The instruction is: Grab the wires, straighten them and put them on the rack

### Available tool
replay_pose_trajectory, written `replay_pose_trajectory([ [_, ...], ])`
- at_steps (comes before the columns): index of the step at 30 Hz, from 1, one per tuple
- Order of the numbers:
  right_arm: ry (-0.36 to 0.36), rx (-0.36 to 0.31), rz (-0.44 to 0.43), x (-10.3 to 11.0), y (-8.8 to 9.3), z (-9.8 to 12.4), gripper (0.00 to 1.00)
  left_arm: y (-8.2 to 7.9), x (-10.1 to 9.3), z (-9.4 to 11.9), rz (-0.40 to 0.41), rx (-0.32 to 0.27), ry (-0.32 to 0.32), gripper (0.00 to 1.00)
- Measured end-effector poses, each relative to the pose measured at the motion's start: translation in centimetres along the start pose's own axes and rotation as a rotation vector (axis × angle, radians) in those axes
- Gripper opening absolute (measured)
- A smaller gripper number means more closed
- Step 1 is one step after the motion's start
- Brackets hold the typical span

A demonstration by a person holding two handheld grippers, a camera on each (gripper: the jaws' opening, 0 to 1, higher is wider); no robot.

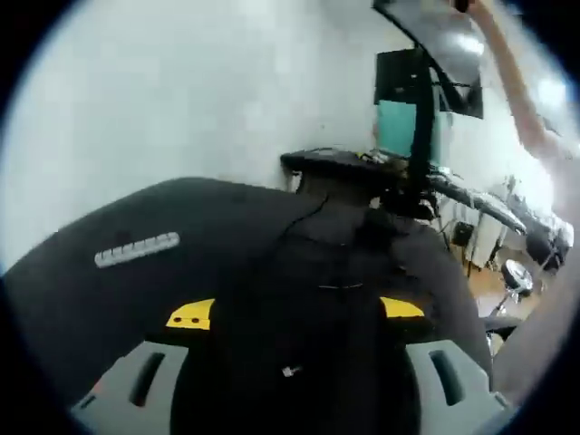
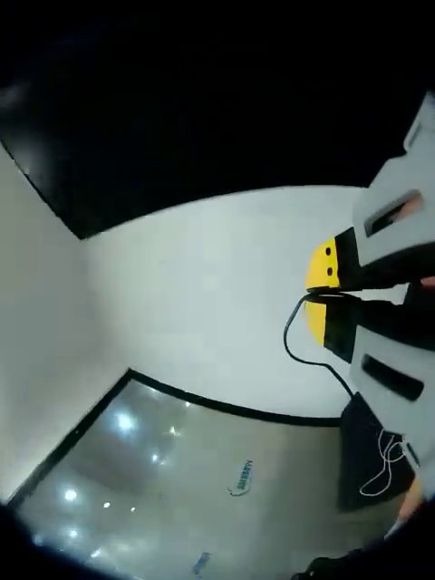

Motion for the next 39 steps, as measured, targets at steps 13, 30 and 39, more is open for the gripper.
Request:
replay_pose_trajectory([
  [13,0.030,0.070,0.059,-2.3,6.4,0.3,0.00,-2.7,2.3,1.3,0.077,-0.083,-0.174,0.00],
  [30,0.199,0.076,0.360,-5.6,11.2,0.5,0.00,-26.7,0.9,35.2,-0.272,-0.554,-0.623,0.00],
  [39,0.349,-0.103,0.587,-5.8,1.4,0.4,0.00,-25.6,1.4,30.1,-0.355,-0.458,-0.643,0.00],
])
Point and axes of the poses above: the point that each gripper's makers call its tool centre point, and the gripper's own axes: z roughly backward along the fingers, x roughly to its left, y roughly out of its underside, the point moved 2 cm from there along z, roughly backward along the fingers, and after that the axes turned 11 degrees about -z, right-handed, at the moved point
